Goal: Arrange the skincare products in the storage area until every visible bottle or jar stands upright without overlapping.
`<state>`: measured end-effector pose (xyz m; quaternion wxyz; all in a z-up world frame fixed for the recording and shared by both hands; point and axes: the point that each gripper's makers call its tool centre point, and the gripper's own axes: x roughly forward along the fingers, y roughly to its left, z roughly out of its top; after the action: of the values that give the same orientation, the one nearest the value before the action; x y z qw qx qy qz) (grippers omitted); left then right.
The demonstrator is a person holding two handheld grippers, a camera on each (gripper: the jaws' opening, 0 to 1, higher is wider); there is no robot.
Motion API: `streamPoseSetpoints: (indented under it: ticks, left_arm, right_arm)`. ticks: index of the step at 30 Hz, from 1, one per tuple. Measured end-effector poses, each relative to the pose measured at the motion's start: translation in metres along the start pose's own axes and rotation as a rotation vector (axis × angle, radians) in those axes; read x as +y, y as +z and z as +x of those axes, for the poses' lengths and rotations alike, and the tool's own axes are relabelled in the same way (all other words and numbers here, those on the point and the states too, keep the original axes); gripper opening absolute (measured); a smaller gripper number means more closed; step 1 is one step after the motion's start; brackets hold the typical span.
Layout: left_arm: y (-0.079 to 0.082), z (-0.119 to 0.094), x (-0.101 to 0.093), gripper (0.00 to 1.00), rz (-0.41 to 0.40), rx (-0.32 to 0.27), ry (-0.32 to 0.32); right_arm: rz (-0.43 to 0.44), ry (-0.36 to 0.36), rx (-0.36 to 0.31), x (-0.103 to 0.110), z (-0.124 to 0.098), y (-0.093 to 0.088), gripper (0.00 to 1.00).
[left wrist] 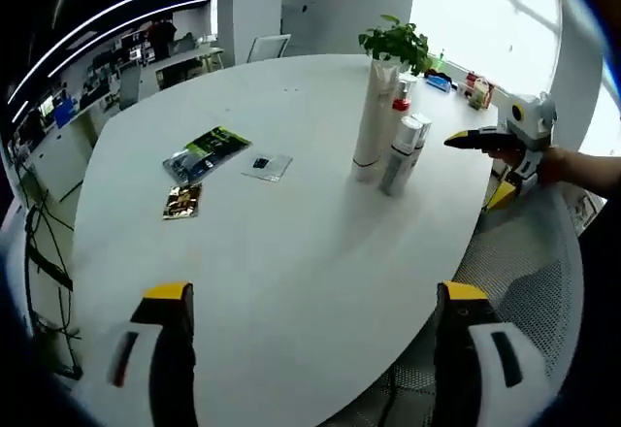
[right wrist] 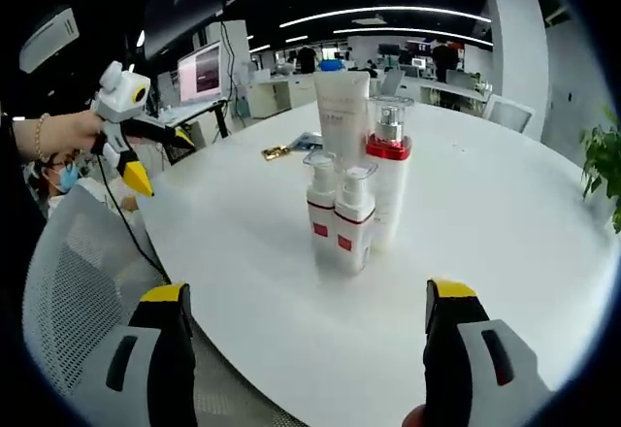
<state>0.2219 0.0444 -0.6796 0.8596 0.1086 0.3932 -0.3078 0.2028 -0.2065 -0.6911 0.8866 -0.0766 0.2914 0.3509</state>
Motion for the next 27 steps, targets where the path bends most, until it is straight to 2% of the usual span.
streamPoseSetpoints:
  ticks: [13,18,27]
  left_arm:
    - [0.030,0.032,0.014,0.98,0.102,0.044,-0.041]
    - [0.042,0.046,0.028,0.98,0.133,0.060,-0.043]
    - [0.059,0.069,0.059,0.97,0.132,0.090,-0.042]
  right_arm:
    - [0.029,-0.008,-0.003,-0.005,0.001,-0.001,0.98]
    - [0.042,-0.019,0.003,-0.008,0.000,-0.003,0.98]
    - [0.047,-0.046,0.004,-0.013,0.000,-0.003,0.97]
